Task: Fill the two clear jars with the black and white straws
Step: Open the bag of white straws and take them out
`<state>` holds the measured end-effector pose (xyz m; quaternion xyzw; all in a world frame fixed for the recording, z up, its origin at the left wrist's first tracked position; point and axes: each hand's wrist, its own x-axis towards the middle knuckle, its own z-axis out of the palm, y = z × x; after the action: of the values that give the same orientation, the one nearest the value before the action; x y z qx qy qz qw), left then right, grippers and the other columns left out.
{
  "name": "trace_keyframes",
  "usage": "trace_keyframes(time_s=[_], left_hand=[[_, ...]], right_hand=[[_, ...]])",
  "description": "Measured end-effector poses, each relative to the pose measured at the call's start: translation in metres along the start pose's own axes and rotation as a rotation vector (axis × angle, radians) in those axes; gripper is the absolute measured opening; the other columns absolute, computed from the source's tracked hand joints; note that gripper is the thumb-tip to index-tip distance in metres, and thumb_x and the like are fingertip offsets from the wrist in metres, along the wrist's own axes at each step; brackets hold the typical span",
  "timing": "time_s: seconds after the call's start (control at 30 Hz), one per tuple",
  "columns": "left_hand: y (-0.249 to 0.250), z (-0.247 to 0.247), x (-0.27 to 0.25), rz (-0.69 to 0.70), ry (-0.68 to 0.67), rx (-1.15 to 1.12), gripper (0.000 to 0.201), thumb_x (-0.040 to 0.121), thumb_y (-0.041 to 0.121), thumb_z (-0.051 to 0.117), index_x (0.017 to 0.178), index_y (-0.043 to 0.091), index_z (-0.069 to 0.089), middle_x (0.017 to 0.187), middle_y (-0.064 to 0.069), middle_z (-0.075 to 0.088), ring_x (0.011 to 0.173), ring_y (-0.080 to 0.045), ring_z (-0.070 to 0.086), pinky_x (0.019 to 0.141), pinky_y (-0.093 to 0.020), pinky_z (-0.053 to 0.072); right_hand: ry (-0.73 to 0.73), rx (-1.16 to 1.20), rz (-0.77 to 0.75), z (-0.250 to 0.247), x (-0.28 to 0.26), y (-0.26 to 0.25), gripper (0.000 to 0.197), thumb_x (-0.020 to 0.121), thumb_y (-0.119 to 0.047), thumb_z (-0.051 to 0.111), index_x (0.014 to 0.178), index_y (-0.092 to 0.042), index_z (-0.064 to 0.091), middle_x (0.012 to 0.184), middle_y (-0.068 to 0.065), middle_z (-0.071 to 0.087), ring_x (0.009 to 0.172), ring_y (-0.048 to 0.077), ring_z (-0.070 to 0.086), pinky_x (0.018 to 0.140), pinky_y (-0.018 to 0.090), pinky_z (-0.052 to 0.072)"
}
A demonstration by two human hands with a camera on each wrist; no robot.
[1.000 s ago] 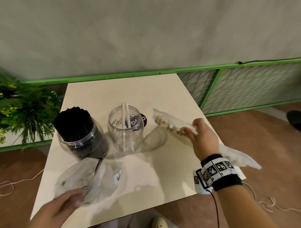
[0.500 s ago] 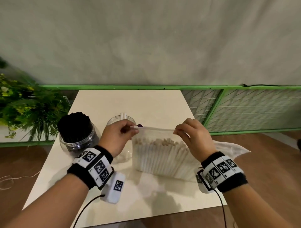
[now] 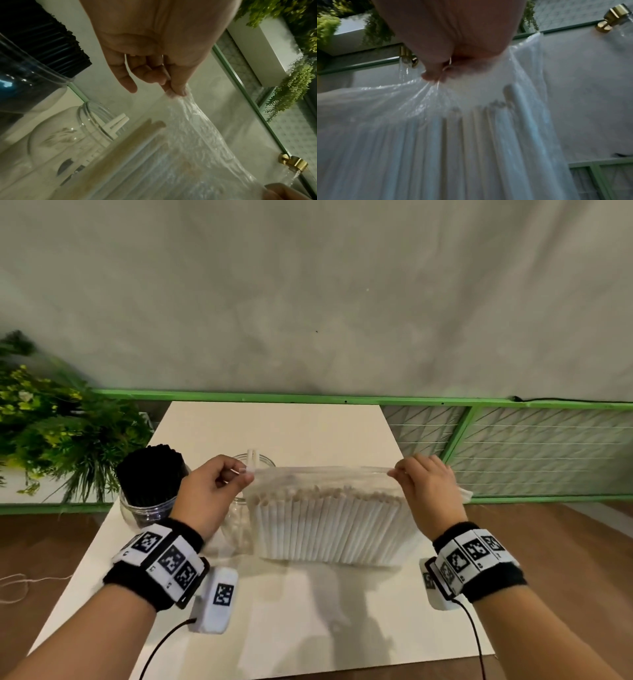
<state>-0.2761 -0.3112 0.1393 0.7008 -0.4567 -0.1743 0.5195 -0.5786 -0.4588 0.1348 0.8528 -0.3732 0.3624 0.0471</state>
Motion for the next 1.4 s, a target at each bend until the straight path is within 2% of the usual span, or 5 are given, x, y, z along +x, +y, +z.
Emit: trace_keyframes(time_s=[0.33, 0.5, 0.8, 1.03, 1.4], left_hand=[[0.004, 0.003, -0.005, -0.017, 0.022, 0.037, 0.005, 0.085, 0.023, 0.067, 0.081, 0.023, 0.066, 0.072, 0.006, 0.069, 0.072, -0.013, 0.060, 0.071, -0.026, 0.047], [0.008, 0.000, -0.005, -0.032, 0.095, 0.078, 0.004, 0.084, 0.023, 0.070, 0.080, 0.023, 0.069, 0.078, 0.006, 0.068, 0.076, -0.011, 0.062, 0.073, -0.024, 0.046], [0.010, 0.002, -0.005, -0.055, 0.103, 0.014, 0.009, 0.084, 0.020, 0.069, 0.079, 0.028, 0.070, 0.077, 0.008, 0.070, 0.068, -0.002, 0.059, 0.070, -0.020, 0.046], [0.010, 0.002, -0.007, -0.013, 0.128, 0.103, 0.007, 0.088, 0.019, 0.065, 0.082, 0.022, 0.066, 0.080, 0.008, 0.067, 0.069, -0.017, 0.060, 0.064, -0.026, 0.045], [0.004, 0.002, -0.007, 0.052, 0.110, 0.136, 0.011, 0.092, 0.013, 0.056, 0.082, 0.017, 0.056, 0.082, 0.005, 0.057, 0.074, -0.005, 0.050, 0.065, -0.015, 0.036]], right_hand=[[0.039, -0.140, 0.089, 0.001, -0.009, 0.012, 0.015, 0.091, -0.017, 0.054, 0.092, -0.014, 0.069, 0.087, 0.004, 0.061, 0.080, 0.029, 0.048, 0.072, 0.038, 0.034], [0.082, -0.058, 0.131, 0.008, 0.003, -0.009, 0.017, 0.084, -0.003, 0.065, 0.097, -0.014, 0.067, 0.097, 0.007, 0.058, 0.090, 0.030, 0.045, 0.077, 0.044, 0.040], [-0.245, 0.406, -0.211, 0.057, 0.044, -0.130, 0.037, 0.091, -0.038, 0.050, 0.120, -0.019, 0.062, 0.116, 0.000, 0.064, 0.109, 0.022, 0.054, 0.094, 0.038, 0.041], [-0.212, 0.663, -0.147, 0.078, 0.056, -0.157, 0.012, 0.088, -0.019, 0.063, 0.094, -0.013, 0.072, 0.087, -0.001, 0.069, 0.083, 0.015, 0.058, 0.077, 0.024, 0.044], [-0.104, 0.196, -0.214, 0.051, 0.043, -0.077, 0.008, 0.082, -0.007, 0.069, 0.087, -0.013, 0.067, 0.081, -0.001, 0.065, 0.074, 0.024, 0.055, 0.067, 0.040, 0.048]])
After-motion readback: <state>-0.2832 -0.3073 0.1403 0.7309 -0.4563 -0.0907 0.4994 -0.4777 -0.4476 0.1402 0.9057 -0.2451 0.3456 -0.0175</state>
